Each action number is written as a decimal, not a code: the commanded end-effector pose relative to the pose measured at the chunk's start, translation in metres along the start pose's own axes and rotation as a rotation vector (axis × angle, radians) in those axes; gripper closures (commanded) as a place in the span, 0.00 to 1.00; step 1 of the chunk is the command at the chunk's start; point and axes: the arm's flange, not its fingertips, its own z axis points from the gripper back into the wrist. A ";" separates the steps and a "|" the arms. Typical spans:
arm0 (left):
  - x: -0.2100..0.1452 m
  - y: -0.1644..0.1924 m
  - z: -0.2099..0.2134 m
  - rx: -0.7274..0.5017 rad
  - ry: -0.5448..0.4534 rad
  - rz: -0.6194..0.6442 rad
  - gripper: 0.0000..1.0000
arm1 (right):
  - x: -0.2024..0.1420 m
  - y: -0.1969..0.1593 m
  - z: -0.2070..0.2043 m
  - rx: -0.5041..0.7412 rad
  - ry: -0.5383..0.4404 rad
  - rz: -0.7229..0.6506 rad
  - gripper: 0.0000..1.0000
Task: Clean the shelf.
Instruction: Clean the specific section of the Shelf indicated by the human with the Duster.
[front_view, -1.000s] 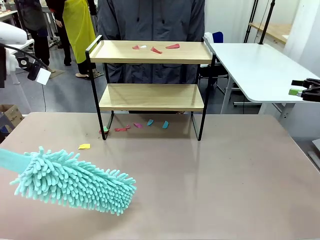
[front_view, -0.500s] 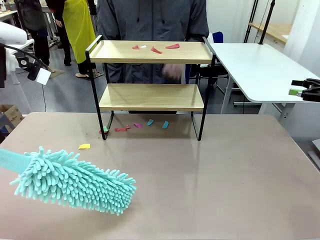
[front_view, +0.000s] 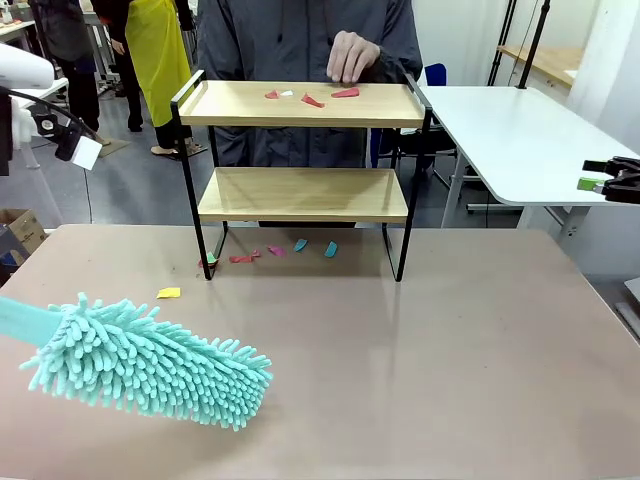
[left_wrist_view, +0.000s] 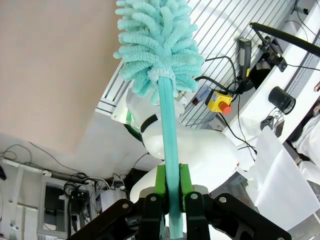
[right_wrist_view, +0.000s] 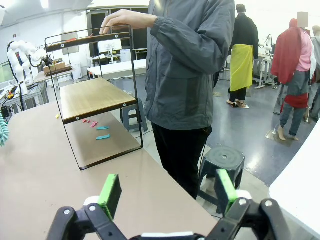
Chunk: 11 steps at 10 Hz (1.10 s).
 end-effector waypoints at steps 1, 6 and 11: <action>-0.002 -0.003 0.001 -0.012 -0.012 0.006 0.87 | 0.005 0.001 -0.001 -0.005 0.005 -0.015 0.00; -0.002 -0.003 0.001 -0.012 -0.012 0.006 0.87 | 0.005 0.001 -0.001 -0.005 0.005 -0.015 0.00; 0.003 0.000 0.010 -0.104 -0.149 -0.013 0.87 | 0.005 0.001 -0.001 -0.005 0.005 -0.015 0.00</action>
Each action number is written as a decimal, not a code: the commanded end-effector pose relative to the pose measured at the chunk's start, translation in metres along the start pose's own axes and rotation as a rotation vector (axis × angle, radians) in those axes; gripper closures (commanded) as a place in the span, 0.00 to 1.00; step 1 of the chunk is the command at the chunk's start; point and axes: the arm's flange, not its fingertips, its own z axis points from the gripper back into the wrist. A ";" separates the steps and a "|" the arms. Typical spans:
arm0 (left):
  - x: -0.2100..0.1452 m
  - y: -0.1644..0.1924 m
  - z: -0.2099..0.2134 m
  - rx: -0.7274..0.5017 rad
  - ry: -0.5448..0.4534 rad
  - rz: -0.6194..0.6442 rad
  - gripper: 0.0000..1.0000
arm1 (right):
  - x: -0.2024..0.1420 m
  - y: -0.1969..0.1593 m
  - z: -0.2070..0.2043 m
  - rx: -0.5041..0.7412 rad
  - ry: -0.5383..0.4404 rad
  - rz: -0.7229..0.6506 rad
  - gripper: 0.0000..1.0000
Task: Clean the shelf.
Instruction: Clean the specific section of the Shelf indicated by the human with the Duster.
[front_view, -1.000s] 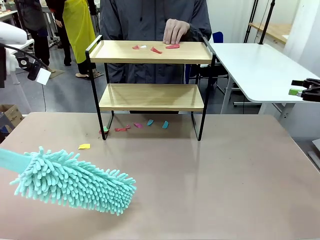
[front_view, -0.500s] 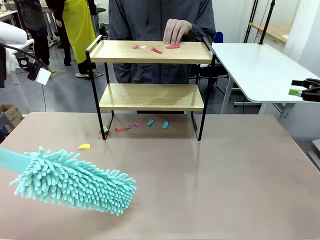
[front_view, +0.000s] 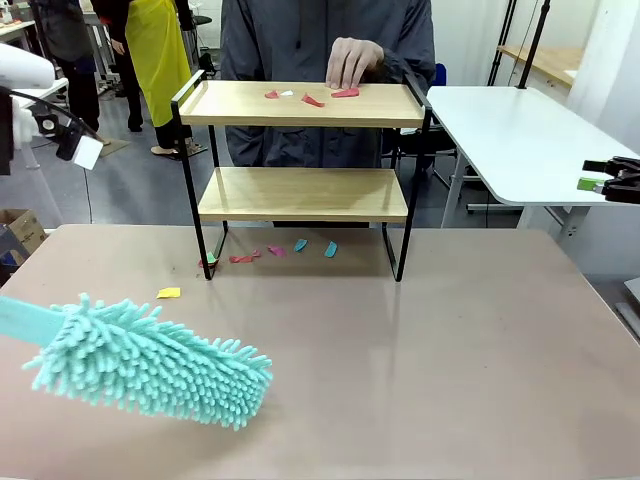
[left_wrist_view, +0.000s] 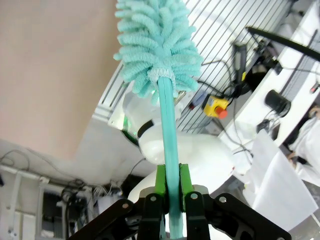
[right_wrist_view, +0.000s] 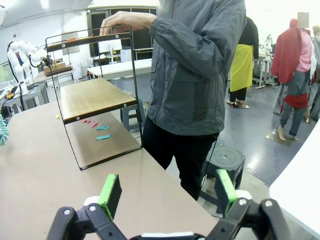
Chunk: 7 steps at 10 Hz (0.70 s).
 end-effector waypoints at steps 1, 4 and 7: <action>0.005 -0.009 0.018 -0.082 -0.189 0.019 0.87 | 0.005 0.001 -0.001 -0.005 0.005 -0.015 0.00; 0.019 -0.068 0.080 -0.018 -0.390 -0.054 0.87 | 0.005 0.001 -0.001 -0.005 0.005 -0.015 0.00; 0.065 -0.141 0.150 0.099 -0.547 0.027 0.87 | 0.005 0.001 -0.001 -0.005 0.005 -0.015 0.00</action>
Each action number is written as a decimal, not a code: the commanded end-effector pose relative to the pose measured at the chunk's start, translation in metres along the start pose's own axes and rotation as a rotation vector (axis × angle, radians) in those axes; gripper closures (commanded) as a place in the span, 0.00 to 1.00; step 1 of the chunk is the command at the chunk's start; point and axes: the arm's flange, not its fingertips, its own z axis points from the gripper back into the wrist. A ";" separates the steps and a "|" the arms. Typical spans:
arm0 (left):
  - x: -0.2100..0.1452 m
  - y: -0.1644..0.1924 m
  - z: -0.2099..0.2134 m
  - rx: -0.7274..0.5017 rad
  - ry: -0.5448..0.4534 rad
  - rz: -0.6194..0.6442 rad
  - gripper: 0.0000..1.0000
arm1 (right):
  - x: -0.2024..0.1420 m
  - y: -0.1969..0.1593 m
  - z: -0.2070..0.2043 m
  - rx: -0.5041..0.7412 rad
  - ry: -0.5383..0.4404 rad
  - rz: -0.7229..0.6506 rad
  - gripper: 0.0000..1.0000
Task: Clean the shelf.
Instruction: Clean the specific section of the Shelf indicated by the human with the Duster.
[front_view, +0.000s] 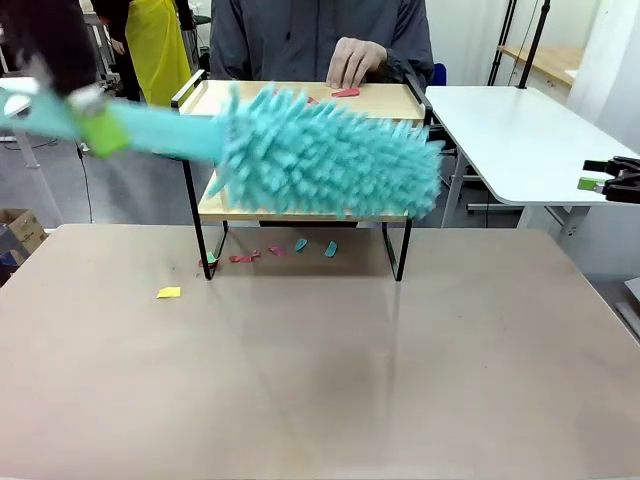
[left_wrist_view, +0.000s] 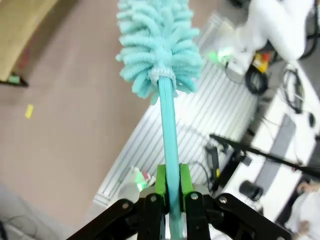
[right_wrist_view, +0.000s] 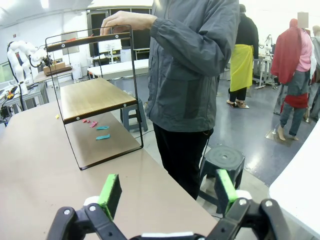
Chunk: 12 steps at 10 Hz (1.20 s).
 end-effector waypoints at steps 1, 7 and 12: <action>0.065 -0.015 0.008 0.096 -0.092 0.120 0.87 | 0.005 0.001 -0.001 -0.005 0.005 -0.015 0.00; 0.197 -0.040 -0.030 0.283 -0.468 0.386 0.87 | 0.005 0.001 -0.001 -0.005 0.005 -0.015 0.00; 0.202 -0.028 -0.050 0.301 -0.493 0.397 0.87 | 0.005 0.001 -0.001 -0.005 0.005 -0.015 0.00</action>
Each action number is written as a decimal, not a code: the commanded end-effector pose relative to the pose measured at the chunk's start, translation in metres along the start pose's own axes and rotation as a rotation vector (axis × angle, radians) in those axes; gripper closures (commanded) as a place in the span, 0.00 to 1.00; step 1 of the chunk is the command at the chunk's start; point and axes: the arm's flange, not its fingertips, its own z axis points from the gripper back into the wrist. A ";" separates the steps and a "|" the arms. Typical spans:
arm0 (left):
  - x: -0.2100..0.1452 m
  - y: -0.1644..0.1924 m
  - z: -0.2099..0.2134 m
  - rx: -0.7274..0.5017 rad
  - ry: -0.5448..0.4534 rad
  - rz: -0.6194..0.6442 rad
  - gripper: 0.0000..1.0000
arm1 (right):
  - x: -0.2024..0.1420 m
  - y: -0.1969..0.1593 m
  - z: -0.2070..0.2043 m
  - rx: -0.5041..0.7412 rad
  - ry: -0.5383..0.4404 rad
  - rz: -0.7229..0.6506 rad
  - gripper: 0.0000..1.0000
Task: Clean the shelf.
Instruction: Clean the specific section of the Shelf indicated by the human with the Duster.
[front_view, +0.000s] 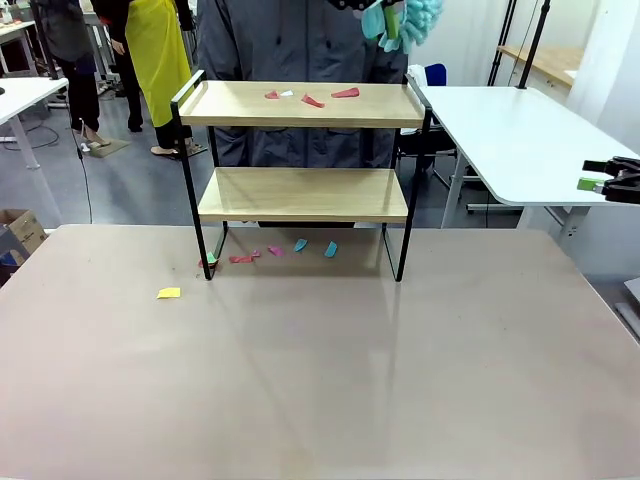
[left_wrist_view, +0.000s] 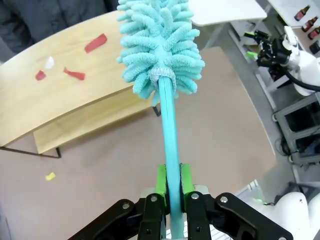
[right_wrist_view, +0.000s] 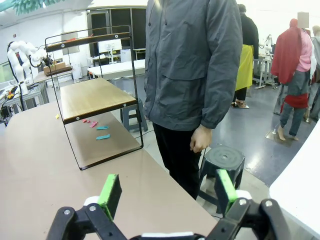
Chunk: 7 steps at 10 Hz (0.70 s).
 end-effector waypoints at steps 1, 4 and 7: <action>-0.002 -0.001 0.012 -0.020 -0.020 -0.015 0.87 | 0.005 0.001 -0.001 -0.005 0.005 -0.015 0.00; 0.020 -0.024 -0.036 0.061 -0.037 0.070 0.87 | 0.005 0.001 -0.001 -0.005 0.005 -0.015 0.00; 0.033 -0.036 -0.066 0.140 -0.055 0.166 0.87 | 0.005 0.001 -0.001 -0.005 0.005 -0.015 0.00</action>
